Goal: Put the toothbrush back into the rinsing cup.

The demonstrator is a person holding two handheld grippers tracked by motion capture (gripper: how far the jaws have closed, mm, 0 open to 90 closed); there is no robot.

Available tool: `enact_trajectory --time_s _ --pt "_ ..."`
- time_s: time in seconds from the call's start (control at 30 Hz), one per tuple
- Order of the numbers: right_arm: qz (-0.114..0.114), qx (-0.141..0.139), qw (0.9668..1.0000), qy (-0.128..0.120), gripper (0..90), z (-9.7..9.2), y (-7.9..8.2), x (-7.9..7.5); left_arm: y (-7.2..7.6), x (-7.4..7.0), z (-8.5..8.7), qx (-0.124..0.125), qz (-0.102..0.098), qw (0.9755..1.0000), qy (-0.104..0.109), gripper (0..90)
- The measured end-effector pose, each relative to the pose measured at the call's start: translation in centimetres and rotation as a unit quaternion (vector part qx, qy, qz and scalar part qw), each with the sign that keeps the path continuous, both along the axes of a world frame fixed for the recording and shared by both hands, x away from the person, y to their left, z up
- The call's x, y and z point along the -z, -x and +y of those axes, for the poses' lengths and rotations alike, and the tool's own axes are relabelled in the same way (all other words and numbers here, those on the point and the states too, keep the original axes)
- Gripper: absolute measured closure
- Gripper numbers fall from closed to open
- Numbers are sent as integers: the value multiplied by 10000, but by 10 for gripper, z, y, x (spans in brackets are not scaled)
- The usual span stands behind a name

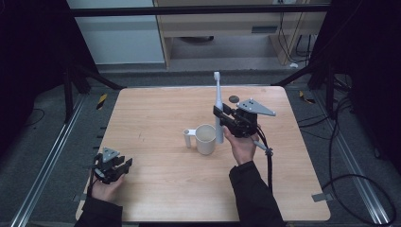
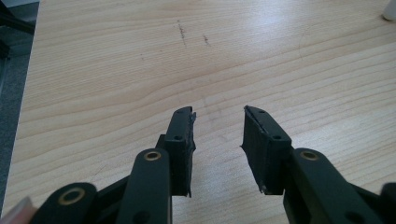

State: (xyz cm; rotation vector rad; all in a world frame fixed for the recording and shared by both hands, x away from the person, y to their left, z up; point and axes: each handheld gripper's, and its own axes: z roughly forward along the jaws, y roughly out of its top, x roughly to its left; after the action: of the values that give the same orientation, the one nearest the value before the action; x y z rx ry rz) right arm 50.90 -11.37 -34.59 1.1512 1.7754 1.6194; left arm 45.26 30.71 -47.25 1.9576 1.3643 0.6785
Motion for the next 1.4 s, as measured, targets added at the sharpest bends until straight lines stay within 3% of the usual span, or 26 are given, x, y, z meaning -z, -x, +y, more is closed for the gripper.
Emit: enact_trajectory --time_s 0.23,0.67,1.07,1.4 --pt "-108 205 9997 -120 672 7 -13 1 0 0 0 14 -15 10000 -10 629" --pt "-187 258 9990 -300 672 16 -25 4 0 0 -1 19 -11 10000 -31 631" --pt "-102 248 9994 -197 672 34 -37 23 -1 0 0 13 -10 10000 -26 632" --pt "138 226 9996 -90 671 47 -42 46 -1 0 0 14 -10 10000 -27 632"
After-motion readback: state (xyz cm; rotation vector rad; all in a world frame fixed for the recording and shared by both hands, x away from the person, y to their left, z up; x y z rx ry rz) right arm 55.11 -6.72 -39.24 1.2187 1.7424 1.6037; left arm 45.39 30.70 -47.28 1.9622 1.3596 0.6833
